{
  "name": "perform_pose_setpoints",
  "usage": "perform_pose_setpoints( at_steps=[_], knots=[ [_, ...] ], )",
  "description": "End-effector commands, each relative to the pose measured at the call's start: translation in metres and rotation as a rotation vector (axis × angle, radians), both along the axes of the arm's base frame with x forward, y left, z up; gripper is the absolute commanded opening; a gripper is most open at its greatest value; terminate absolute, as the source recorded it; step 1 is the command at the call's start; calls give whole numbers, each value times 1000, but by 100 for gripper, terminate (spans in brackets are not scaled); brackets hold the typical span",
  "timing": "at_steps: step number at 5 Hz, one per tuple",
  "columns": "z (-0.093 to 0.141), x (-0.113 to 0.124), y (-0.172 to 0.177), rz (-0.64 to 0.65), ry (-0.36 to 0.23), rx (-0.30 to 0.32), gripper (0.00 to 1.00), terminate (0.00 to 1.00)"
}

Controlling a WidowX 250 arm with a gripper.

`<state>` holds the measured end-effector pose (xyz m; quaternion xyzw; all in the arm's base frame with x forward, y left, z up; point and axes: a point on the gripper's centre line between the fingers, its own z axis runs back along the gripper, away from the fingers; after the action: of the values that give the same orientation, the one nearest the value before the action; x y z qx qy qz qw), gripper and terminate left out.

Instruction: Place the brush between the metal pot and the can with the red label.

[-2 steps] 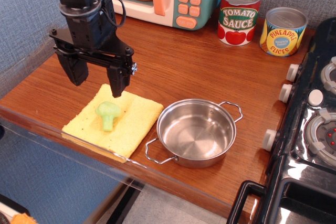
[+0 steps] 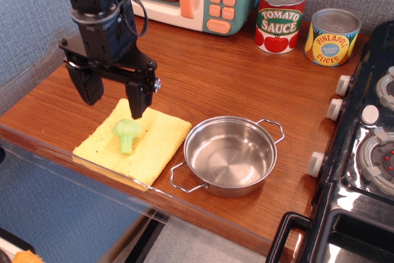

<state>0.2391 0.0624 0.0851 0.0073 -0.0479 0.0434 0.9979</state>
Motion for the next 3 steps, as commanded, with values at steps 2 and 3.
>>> perform_pose_setpoints(
  at_steps=[2,3],
  knots=[
    [2,49,79,142,-39,39,100,0],
    [-10,80,121,148,-68,41,100,0]
  ],
)
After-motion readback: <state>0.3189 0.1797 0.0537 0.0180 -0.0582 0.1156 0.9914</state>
